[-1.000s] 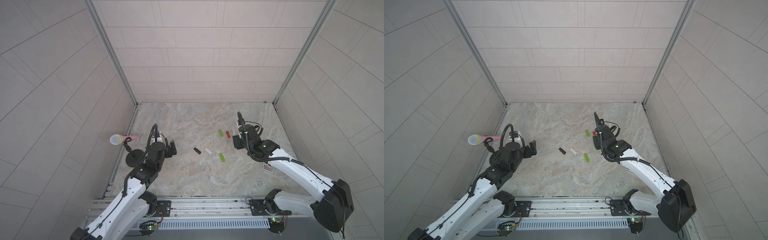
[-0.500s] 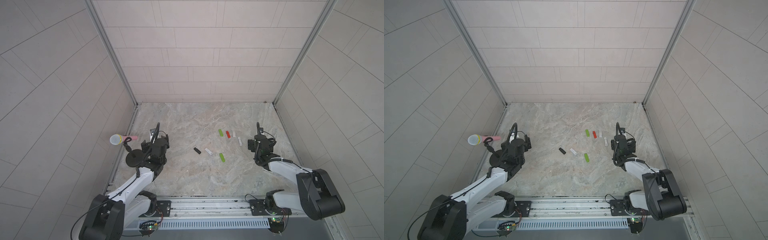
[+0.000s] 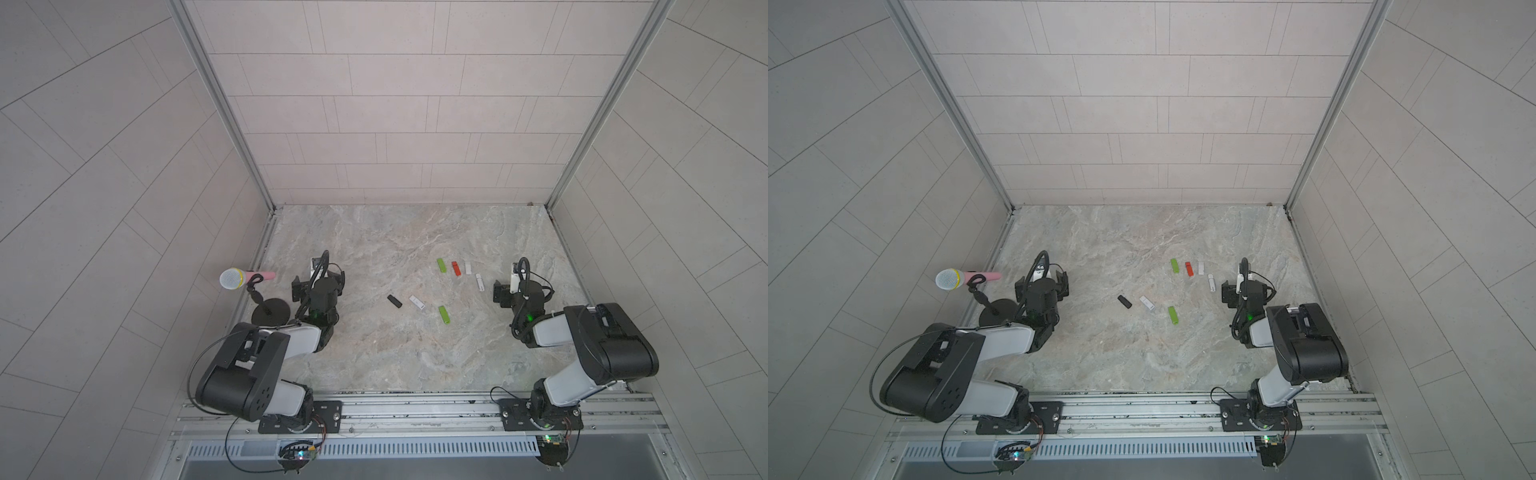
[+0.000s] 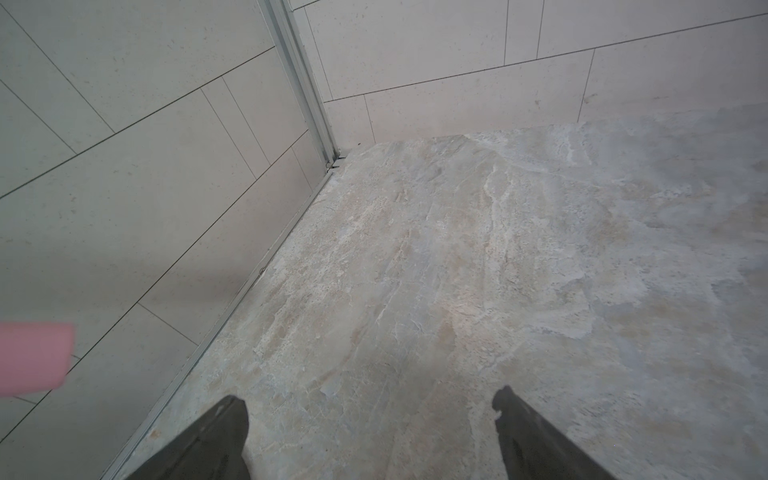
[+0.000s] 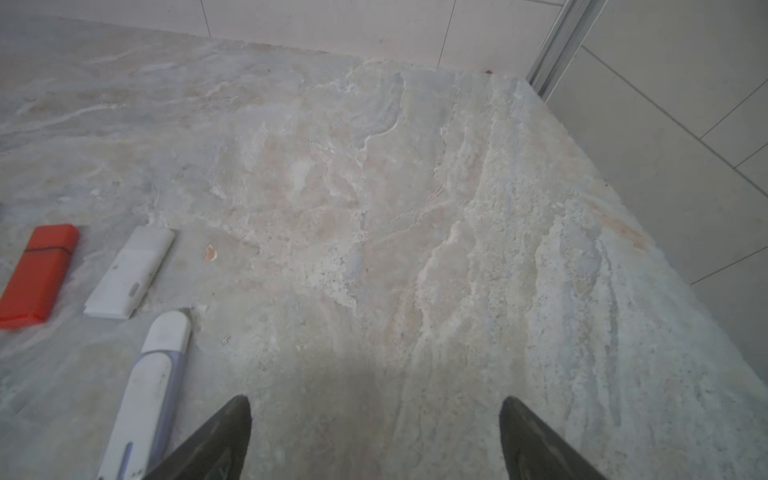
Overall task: Close the usb drive cover
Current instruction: Reset both arms
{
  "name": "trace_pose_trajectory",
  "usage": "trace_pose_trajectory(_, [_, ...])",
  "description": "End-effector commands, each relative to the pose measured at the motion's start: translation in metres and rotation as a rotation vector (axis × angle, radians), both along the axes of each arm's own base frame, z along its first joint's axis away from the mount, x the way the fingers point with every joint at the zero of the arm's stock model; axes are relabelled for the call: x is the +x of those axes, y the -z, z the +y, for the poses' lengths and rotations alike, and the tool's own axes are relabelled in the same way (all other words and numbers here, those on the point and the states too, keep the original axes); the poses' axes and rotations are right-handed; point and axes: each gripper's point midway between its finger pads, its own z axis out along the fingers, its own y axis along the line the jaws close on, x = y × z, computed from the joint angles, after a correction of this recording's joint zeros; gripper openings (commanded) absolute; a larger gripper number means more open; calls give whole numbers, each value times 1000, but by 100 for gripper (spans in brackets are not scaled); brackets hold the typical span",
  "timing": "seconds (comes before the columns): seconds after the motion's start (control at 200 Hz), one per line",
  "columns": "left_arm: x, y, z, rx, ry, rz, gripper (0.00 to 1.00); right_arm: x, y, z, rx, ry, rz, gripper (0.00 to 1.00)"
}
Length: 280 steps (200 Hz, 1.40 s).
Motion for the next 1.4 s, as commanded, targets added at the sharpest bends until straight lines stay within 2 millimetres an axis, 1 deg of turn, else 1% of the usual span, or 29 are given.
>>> trace_pose_trajectory(0.0, [8, -6, 11, -44, 9, -96, 100, 23, -36, 2, 11, -6, -146, 94])
trace_pose_trajectory(0.06, [16, 5, 12, -83, 38, -107, 100, 21, -35, -9, 1, 62, -108, 95])
trace_pose_trajectory(0.08, [20, 5, 11, -76, 52, -121, 100, 22, -34, -12, 1, 86, -96, 95])
trace_pose_trajectory(0.115, [18, 10, 11, -71, 53, -93, 100, 22, -34, -18, 1, 118, -87, 96])
trace_pose_trajectory(0.17, [20, 14, 8, -95, 79, -36, 100, 22, -33, -18, 2, 124, -105, 99])
trace_pose_trajectory(0.22, [24, 17, 7, -114, 106, -7, 100, 23, -37, -19, -4, 128, -135, 100])
trace_pose_trajectory(0.285, [28, 20, 10, -138, 113, -15, 100, 21, -35, -19, -7, 132, -108, 100])
trace_pose_trajectory(0.37, [30, 21, 16, -167, 101, -9, 100, 20, -36, -20, -8, 136, -138, 100])
trace_pose_trajectory(0.44, [31, 23, 12, -176, 137, 0, 100, 18, -37, -21, -10, 140, -132, 100])
trace_pose_trajectory(0.485, [30, 22, 10, -170, 150, -18, 100, 19, -37, -21, -9, 141, -144, 100])
trace_pose_trajectory(0.535, [25, 20, 19, -178, 96, -41, 100, 18, -38, -21, -9, 142, -146, 100])
trace_pose_trajectory(0.56, [21, 19, 30, -178, 22, -59, 100, 17, -37, -21, -10, 142, -142, 100])
trace_pose_trajectory(0.565, [19, 18, 36, -174, -14, -68, 100, 17, -38, -21, -9, 141, -142, 100])
trace_pose_trajectory(0.575, [17, 18, 39, -178, -35, -75, 100, 17, -38, -21, -9, 141, -144, 100])
trace_pose_trajectory(0.58, [15, 17, 45, -169, -70, -81, 100, 17, -38, -21, -10, 142, -143, 100])
trace_pose_trajectory(0.595, [13, 17, 48, -166, -88, -86, 100, 17, -38, -21, -10, 143, -146, 100])
trace_pose_trajectory(0.72, [18, 18, 44, -153, -71, -55, 100, 16, -38, -21, -8, 146, -152, 100])
trace_pose_trajectory(0.796, [30, 21, 20, -159, 80, -13, 100, 16, -38, -21, -7, 146, -153, 100])
trace_pose_trajectory(0.836, [33, 24, 14, -154, 118, 14, 100, 17, -39, -22, -8, 148, -153, 100])
trace_pose_trajectory(0.911, [35, 24, 16, -156, 99, 22, 100, 17, -39, -22, -8, 151, -154, 100])
trace_pose_trajectory(0.946, [32, 22, 24, -152, 49, 6, 100, 17, -39, -22, -7, 151, -154, 100])
trace_pose_trajectory(1.021, [26, 19, 32, -146, -8, -22, 100, 19, -37, -25, -8, 170, -136, 100])
trace_pose_trajectory(1.396, [26, 19, 31, -142, -7, -21, 100, 20, -37, -24, -10, 162, -134, 100])
